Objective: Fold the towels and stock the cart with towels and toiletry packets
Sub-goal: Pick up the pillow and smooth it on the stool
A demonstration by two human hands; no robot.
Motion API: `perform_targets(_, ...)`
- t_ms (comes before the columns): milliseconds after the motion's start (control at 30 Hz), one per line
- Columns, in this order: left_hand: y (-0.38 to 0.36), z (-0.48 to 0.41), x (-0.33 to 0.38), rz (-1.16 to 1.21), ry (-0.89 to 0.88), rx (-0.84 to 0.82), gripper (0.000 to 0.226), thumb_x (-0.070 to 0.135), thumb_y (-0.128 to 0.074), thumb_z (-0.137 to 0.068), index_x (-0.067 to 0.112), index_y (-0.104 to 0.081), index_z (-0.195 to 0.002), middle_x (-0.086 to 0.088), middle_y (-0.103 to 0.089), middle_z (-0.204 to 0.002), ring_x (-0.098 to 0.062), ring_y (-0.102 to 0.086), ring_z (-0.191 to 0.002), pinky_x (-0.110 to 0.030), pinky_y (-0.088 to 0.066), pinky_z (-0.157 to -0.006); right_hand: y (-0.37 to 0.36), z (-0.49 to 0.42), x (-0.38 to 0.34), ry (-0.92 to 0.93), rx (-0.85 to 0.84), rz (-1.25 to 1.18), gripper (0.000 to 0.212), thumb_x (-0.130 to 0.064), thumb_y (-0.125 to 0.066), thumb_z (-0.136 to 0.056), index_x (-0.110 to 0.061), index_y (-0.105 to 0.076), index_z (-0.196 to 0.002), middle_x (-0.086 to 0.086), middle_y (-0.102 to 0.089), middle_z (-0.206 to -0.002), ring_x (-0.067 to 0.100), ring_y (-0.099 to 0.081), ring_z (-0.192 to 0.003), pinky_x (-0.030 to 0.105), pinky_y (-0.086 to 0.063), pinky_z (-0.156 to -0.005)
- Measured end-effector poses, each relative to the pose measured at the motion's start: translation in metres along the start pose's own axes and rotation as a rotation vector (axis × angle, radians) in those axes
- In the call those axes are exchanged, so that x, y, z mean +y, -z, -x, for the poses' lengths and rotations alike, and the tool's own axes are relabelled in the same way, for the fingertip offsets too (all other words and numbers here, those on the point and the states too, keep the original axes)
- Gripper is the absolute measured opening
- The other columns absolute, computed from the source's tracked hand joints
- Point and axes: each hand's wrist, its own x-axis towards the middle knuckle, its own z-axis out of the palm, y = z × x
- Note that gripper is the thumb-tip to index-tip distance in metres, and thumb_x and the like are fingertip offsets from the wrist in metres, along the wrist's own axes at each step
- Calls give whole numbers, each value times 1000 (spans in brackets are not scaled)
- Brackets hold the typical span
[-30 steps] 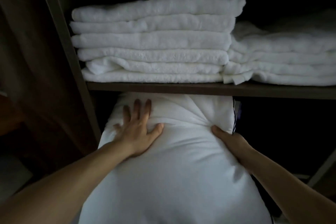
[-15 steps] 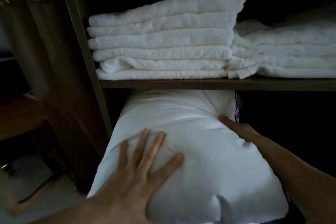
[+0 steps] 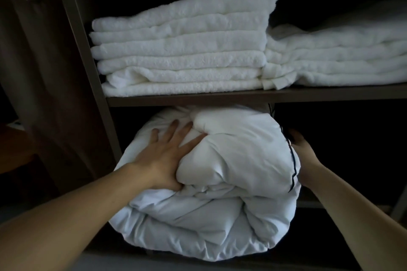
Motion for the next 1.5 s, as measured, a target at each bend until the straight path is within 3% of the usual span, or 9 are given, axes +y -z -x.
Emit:
perform_targets(200,4,14,-4,46,-44,24,133,82,-64,-58,54,39,-137,14,42,-152,-25,30,-147,-66,-4,-116,9,84,-12,915,95,273,47,-56,-46,-98,-46,-43,-143,-15,-37,-152,6,-38,-140,18,-37,-108)
perform_targets(300,10,17,-2,44,-65,18,132,79,-67,-61,55,39,-137,17,44,-147,-24,31,-146,-64,-3,-117,-6,94,-22,1334,-11,816,82,-68,-59,-85,-24,-37,-151,8,-27,-160,35,-23,-149,54,-31,-114)
perform_targets(467,28,43,-6,-6,-123,152,124,75,-68,-66,45,16,-152,-4,11,-166,-34,0,-152,-59,-18,-118,-3,93,15,766,-255,1423,138,-88,-65,-48,-37,5,-156,5,-13,-164,25,-8,-153,62,-34,-109)
perform_targets(567,0,82,0,-64,-254,445,101,70,-64,-73,25,-25,-154,-22,-30,-158,-45,-29,-144,-69,-32,-104,11,96,49,772,-265,1506,155,-94,-56,-32,-19,-7,-159,18,-21,-160,33,-20,-150,62,-46,-98)
perform_targets(767,-71,125,9,-436,-242,211,129,68,-80,-46,33,-23,-156,-21,-12,-164,-53,-16,-145,-82,-21,-101,3,91,70,783,-230,1635,145,-68,-86,-33,-7,-28,-151,34,-28,-155,49,-28,-143,68,-46,-84)
perform_targets(900,-54,81,3,-347,-138,368,94,61,-67,-74,35,-26,-155,-18,-18,-163,-51,-21,-145,-78,-23,-104,-2,49,52,905,-116,1508,116,-21,-90,-50,-12,-30,-150,28,-40,-150,47,-36,-141,59,-57,-80)
perform_targets(1033,-35,35,-14,-264,-21,265,114,60,-77,-66,32,-17,-158,-15,-5,-166,-50,-7,-148,-77,-21,-105,-28,4,16,678,-49,1534,103,-24,-80,-75,-31,-12,-152,10,-28,-157,41,-31,-143,51,-57,-88)
perform_targets(1167,-57,4,-29,-342,99,130,91,24,-46,-95,35,25,-151,-6,54,-142,-46,31,-142,-74,-4,-109,-65,-22,29,453,-35,1586,105,-27,-63,-92,-45,26,-144,-1,14,-162,41,-32,-137,45,-54,-92)
perform_targets(1500,-87,7,-44,-293,93,77,83,24,-41,-96,34,19,-154,-5,35,-159,-47,29,-143,-73,-8,-110,-80,-40,46,385,-211,1622,115,-33,-63,-94,-42,43,-136,4,33,-159,36,-22,-148,43,-43,-110)
